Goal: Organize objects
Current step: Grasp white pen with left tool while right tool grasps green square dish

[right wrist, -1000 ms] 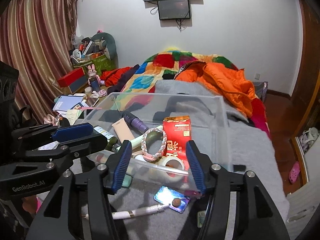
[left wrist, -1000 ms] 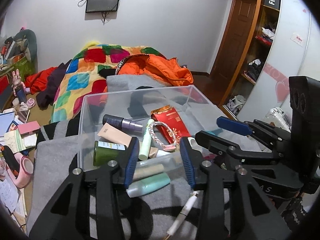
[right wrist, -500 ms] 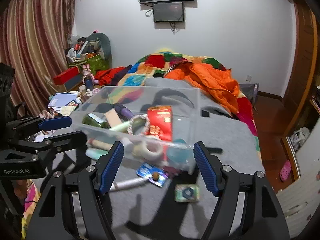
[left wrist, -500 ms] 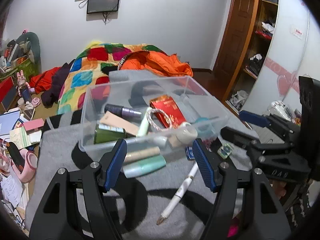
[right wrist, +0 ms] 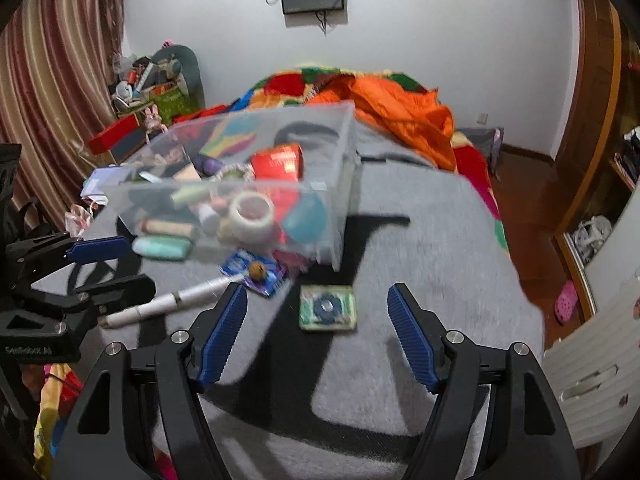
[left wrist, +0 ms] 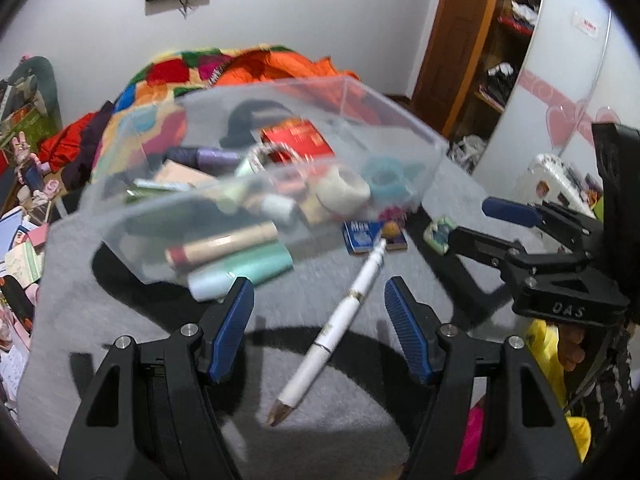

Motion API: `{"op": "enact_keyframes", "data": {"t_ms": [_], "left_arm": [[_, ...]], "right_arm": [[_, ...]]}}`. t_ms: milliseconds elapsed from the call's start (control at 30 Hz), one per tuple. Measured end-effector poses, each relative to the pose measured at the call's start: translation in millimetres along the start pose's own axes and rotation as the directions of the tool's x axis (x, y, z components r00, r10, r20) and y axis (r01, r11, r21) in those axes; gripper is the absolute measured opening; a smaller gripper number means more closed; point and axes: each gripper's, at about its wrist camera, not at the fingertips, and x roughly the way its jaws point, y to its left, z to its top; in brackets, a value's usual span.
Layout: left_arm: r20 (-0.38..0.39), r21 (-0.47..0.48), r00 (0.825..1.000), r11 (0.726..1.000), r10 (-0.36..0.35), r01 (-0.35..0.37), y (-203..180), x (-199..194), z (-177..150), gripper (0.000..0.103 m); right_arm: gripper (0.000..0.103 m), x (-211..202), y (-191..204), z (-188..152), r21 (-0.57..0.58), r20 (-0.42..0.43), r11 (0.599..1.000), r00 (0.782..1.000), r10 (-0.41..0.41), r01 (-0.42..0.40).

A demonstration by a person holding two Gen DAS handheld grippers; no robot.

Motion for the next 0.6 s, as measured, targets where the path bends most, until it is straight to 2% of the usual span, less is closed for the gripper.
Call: {"op": "enact_keyframes", "data": {"t_ms": [167,300,367,400,500,600], "left_arm": [[-0.049,0.043,0.999,0.999,-0.003,0.005,-9.2,20.1,-3.5,0.067],[-0.077,0.081,0.997,0.996,-0.018,0.024,-17.2,31.5,0.0,0.050],[-0.079,0.100,0.997,0.995,-0.010,0.018,-19.9,35.7,0.2,0.047],[-0.072,0.111,0.997,0.994,-0.007,0.015,-21.6,35.9,-0.3,0.042],[-0.058,0.139,0.998,0.990,-0.012,0.019,-25.7,33.9,-3.7,0.024],[-0.045,0.157,0.999,0.988,-0.006,0.013,-28.3,30.5,-7.1,0.021]], "right_arm": [[0.069,14.1,-6.4,-3.8,0.020,-0.037,1.000,0.999,-0.005,0.006],[0.069,23.3,-5.7,-3.6,0.022,-0.049,1.000,0.999,-0.003,0.004],[0.069,26.9,-5.2,-3.7,0.026,-0.052,1.000,0.999,-0.004,0.005],[0.068,28.1,-4.7,-4.0,0.028,-0.051,1.000,0.999,-0.005,0.006],[0.056,30.0,-1.2,-5.7,0.021,-0.044,1.000,0.999,-0.009,0.010],[0.041,28.8,2.8,-6.0,0.006,-0.035,1.000,0.999,-0.005,0.005]]}}
